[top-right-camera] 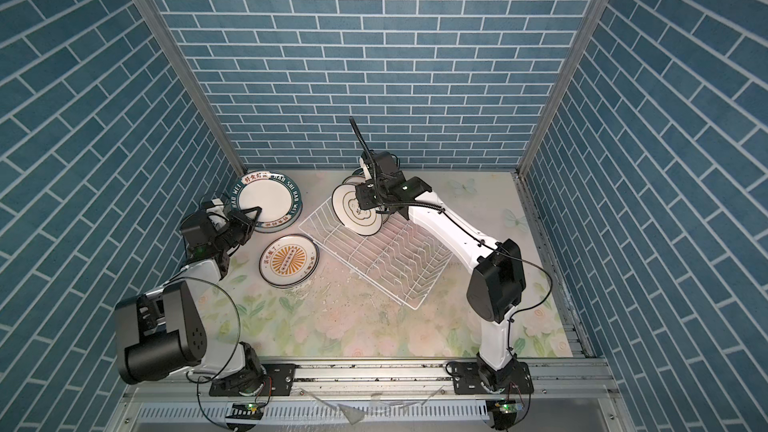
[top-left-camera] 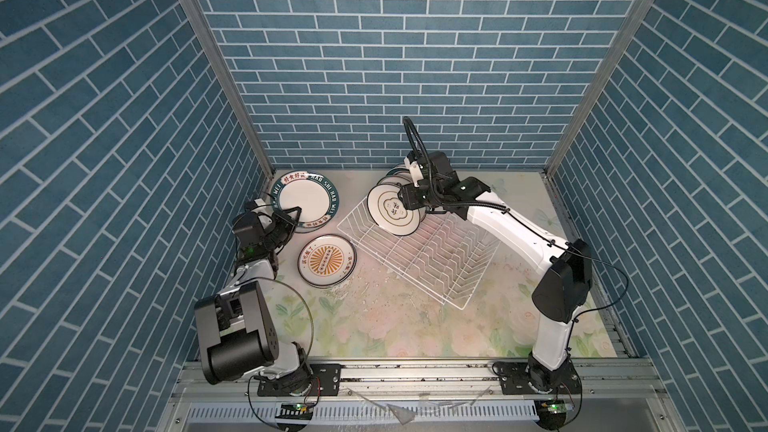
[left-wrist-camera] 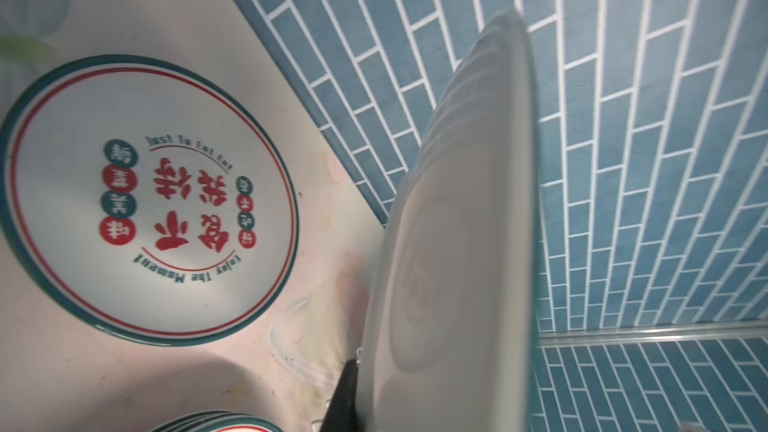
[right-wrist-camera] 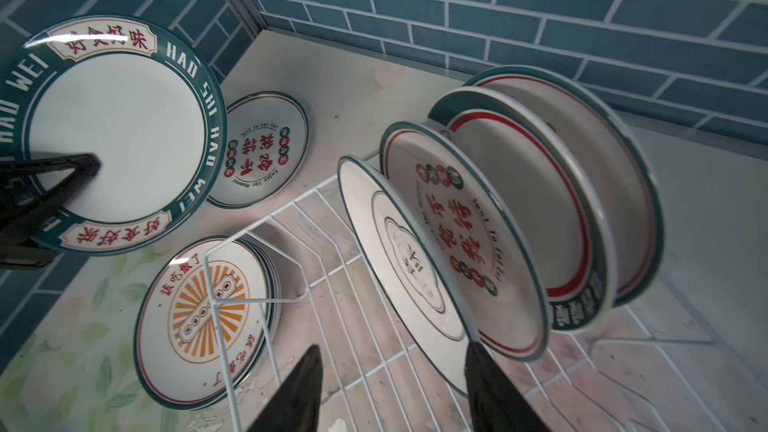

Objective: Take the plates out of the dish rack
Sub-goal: 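Lower the green-rim plate to the table with left while right returns to rack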

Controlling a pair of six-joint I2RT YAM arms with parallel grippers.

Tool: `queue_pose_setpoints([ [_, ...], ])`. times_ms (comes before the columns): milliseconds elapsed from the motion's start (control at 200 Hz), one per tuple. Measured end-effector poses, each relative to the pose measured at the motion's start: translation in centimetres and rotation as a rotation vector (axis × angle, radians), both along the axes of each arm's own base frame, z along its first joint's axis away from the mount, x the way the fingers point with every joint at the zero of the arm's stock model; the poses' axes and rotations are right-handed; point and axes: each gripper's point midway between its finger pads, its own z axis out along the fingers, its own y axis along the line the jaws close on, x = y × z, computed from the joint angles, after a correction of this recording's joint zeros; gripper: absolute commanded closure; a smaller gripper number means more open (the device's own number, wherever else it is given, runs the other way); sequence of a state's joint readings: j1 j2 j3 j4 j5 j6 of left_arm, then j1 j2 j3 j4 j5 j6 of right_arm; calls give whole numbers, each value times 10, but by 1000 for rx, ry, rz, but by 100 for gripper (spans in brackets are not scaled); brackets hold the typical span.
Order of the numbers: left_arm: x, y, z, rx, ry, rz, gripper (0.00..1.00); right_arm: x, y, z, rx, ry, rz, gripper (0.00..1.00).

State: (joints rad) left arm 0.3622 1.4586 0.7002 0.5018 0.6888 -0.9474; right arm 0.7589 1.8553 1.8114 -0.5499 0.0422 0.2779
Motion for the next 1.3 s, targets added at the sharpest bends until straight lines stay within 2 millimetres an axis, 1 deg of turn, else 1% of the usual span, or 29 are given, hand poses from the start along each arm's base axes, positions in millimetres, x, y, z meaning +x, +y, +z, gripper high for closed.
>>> queue_pose_setpoints([
  [80, 12, 8, -9, 18, 35, 16, 100, -6, -16, 6, -37, -28, -13, 44],
  [195, 26, 18, -24, 40, 86, 31, 100, -15, -30, 12, -66, -56, -16, 44],
  [345, 45, 31, -49, 50, 154, 47, 100, -22, -42, 8, -100, -67, -20, 44],
  [450, 54, 37, -64, 45, 196, 53, 100, -24, -45, 3, -117, -62, -15, 44],
  [570, 62, 41, -76, 41, 234, 50, 98, -26, -47, -6, -135, -52, -8, 44],
  [740, 68, 44, -89, 39, 273, 49, 94, -27, -48, -10, -147, -46, -3, 44],
  [820, 68, 44, -96, 38, 297, 44, 94, -27, -48, -11, -147, -46, -2, 44],
  [895, 68, 44, -99, 43, 315, 38, 91, -28, -48, -11, -147, -46, -1, 44],
  [975, 67, 45, -101, 54, 332, 34, 84, -28, -47, -11, -146, -43, 2, 44],
  [1170, 67, 48, -99, 73, 355, 34, 75, -29, -47, -13, -150, -35, 6, 43],
  [1300, 70, 50, -97, 89, 365, 33, 73, -29, -45, -21, -163, -22, 18, 43],
])
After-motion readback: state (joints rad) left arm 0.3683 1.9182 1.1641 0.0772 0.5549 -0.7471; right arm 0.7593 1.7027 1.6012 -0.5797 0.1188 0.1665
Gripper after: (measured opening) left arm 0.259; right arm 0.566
